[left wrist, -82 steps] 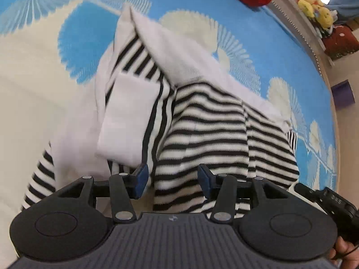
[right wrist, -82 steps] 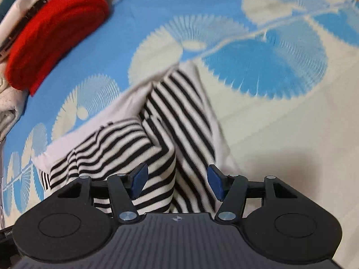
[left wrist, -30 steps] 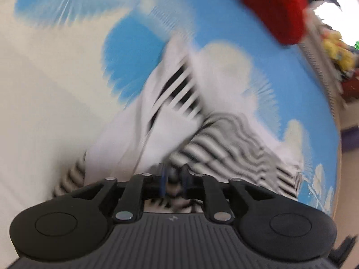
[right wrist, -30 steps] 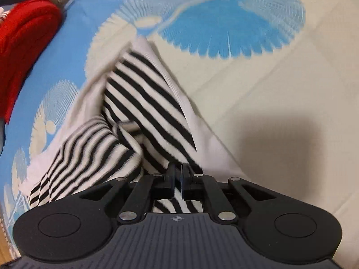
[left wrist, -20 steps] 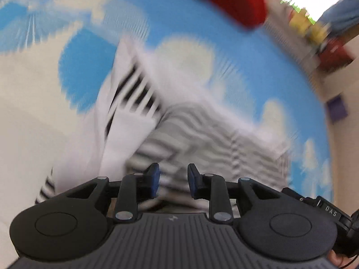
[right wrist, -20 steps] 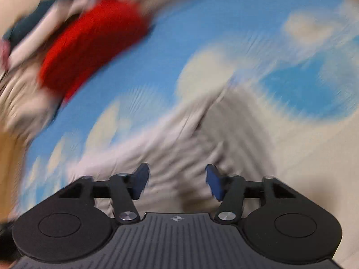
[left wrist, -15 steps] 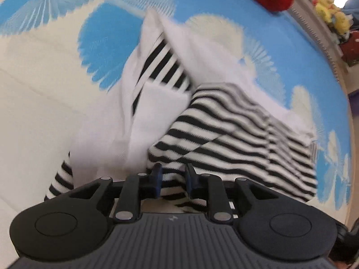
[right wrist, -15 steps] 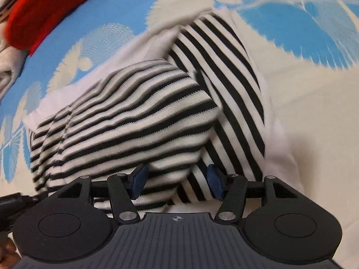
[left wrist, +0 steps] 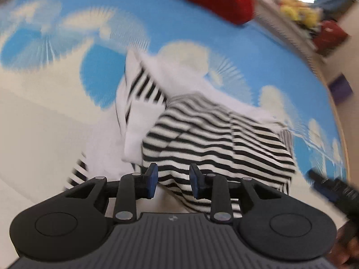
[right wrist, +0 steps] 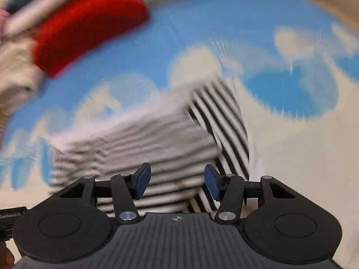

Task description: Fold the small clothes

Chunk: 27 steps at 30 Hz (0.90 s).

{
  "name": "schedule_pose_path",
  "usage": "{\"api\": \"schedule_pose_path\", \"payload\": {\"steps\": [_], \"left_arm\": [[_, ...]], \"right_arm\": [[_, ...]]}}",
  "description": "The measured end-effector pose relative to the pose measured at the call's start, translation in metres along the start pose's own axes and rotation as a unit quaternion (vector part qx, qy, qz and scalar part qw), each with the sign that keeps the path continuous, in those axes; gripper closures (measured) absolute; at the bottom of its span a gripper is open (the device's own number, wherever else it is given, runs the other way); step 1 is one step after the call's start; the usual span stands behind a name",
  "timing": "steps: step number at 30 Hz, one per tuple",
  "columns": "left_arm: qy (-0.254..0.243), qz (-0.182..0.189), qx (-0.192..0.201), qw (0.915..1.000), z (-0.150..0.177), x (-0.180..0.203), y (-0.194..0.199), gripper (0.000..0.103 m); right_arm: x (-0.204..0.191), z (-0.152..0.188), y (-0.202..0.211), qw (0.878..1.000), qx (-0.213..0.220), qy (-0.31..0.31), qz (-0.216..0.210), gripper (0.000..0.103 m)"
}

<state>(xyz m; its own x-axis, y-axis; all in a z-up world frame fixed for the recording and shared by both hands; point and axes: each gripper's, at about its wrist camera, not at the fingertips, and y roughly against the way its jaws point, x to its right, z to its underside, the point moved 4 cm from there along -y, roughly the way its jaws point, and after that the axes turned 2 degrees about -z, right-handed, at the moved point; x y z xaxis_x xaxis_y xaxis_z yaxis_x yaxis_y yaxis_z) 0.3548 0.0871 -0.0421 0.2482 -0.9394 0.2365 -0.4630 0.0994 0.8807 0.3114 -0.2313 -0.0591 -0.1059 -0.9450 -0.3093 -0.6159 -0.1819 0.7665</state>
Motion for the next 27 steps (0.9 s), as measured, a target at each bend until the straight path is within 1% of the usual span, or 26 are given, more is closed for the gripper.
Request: {"api": "schedule_pose_path", "payload": {"steps": [2,3,5,6,8,9,11,13,15,16,17,18,19,20,21,23,25,27], "left_arm": [[-0.021,-0.009,0.018,0.9996,0.004,0.002,0.026,0.069],[-0.030,-0.007,0.028,0.9991,0.006,0.002,0.043,0.069],[-0.053,0.001,0.054,0.9971,0.017,0.003,0.079,0.067],[-0.067,0.004,0.073,0.9951,0.029,0.003,0.098,0.065],[-0.088,0.011,0.099,0.9911,0.056,0.005,0.129,0.058],[-0.097,0.017,0.111,0.9890,0.071,0.004,0.142,0.057],[-0.116,0.026,0.127,0.9847,0.106,0.003,0.163,0.056],[-0.142,0.031,0.140,0.9795,0.142,0.002,0.171,0.056],[-0.161,0.027,0.142,0.9764,0.176,-0.001,0.172,0.056],[-0.165,0.025,0.137,0.9765,0.192,-0.004,0.169,0.057],[-0.167,0.023,0.130,0.9771,0.207,-0.009,0.163,0.057],[-0.168,0.021,0.122,0.9780,0.219,-0.012,0.159,0.058],[-0.169,0.015,0.110,0.9794,0.229,-0.016,0.152,0.061],[-0.169,0.009,0.098,0.9807,0.237,-0.020,0.147,0.063],[-0.171,0.006,0.092,0.9811,0.241,-0.024,0.144,0.063],[-0.180,0.000,0.090,0.9796,0.248,-0.028,0.150,0.063],[-0.178,0.001,0.103,0.9786,0.245,-0.033,0.156,0.063],[-0.174,0.008,0.125,0.9767,0.244,-0.038,0.162,0.063]], "right_arm": [[-0.007,-0.001,0.040,0.999,0.044,0.013,-0.011,0.048],[-0.010,0.002,0.065,0.997,0.065,0.019,-0.026,0.047],[-0.010,0.010,0.101,0.994,0.089,0.034,-0.048,0.047],[-0.009,0.018,0.121,0.992,0.101,0.045,-0.057,0.046],[0.000,0.035,0.156,0.988,0.121,0.065,-0.064,0.044],[0.007,0.047,0.172,0.987,0.126,0.071,-0.064,0.044],[0.022,0.067,0.189,0.988,0.123,0.066,-0.062,0.044],[0.041,0.094,0.201,0.991,0.114,0.048,-0.058,0.044],[0.058,0.126,0.213,0.991,0.110,0.045,-0.054,0.044],[0.064,0.141,0.216,0.992,0.108,0.046,-0.044,0.044],[0.073,0.154,0.218,0.994,0.097,0.038,-0.026,0.044],[0.078,0.162,0.217,0.995,0.091,0.022,-0.022,0.044],[0.082,0.168,0.221,0.995,0.096,0.005,-0.032,0.044],[0.085,0.173,0.223,0.995,0.098,0.003,-0.033,0.046],[0.086,0.177,0.223,0.995,0.100,0.011,-0.025,0.046],[0.088,0.189,0.222,0.994,0.104,0.037,-0.010,0.046],[0.090,0.199,0.216,0.994,0.087,0.060,0.007,0.046],[0.093,0.206,0.217,0.993,0.094,0.070,0.009,0.045]]}}
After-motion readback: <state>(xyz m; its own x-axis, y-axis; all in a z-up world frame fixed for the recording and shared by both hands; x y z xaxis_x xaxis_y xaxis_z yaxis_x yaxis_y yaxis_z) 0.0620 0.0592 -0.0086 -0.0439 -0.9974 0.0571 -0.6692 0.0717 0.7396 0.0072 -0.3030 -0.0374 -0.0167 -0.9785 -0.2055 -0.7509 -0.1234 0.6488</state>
